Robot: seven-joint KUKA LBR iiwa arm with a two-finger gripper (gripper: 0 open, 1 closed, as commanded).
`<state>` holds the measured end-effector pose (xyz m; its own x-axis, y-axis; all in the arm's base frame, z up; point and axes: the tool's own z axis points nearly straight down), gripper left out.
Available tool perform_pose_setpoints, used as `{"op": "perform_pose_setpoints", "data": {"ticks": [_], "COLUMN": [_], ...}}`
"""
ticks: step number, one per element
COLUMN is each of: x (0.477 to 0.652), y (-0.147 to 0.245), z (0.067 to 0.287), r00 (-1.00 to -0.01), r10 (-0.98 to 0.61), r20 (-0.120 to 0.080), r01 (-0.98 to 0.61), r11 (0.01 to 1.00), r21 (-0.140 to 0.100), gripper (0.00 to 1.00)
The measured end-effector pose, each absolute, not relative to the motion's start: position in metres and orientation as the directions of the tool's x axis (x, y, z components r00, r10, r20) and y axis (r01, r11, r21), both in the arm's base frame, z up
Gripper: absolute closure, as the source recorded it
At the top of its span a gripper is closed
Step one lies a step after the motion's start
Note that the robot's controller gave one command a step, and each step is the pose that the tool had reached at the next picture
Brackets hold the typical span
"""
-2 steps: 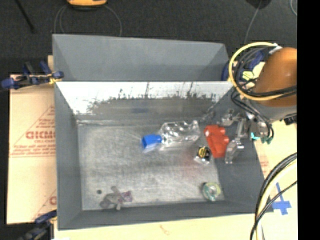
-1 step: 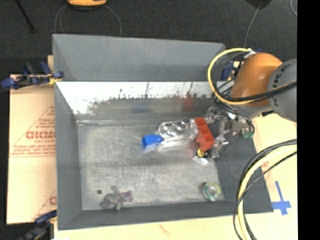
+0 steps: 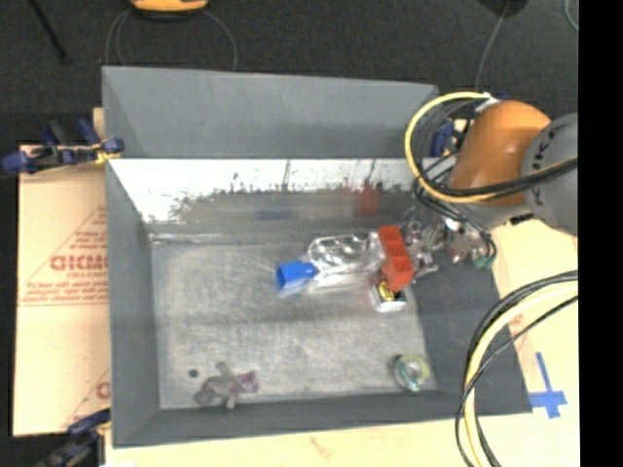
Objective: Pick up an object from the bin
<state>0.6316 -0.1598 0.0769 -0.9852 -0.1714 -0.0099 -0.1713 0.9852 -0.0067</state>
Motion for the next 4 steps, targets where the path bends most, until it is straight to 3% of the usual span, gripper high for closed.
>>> {"op": "perform_pose_setpoints", "data": {"ticks": [1,2,3,4], "x": [0.629,0.627,0.648,0.634], "y": [-0.13,-0.131,-0.118,-0.062], "z": [0.219,0.214,0.114,0.098], "r00": [-0.991,-0.991,-0.963,-0.982], "r10": [-0.136,-0.136,-0.27,-0.187], "r20": [-0.013,-0.005,0.004,-0.005], "r01": [-0.136,-0.136,-0.27,-0.187], "r11": [0.991,0.991,0.963,0.982], "r21": [-0.004,-0.002,0.001,0.002], "gripper": [1.0,0.0,0.0,0.0]}}
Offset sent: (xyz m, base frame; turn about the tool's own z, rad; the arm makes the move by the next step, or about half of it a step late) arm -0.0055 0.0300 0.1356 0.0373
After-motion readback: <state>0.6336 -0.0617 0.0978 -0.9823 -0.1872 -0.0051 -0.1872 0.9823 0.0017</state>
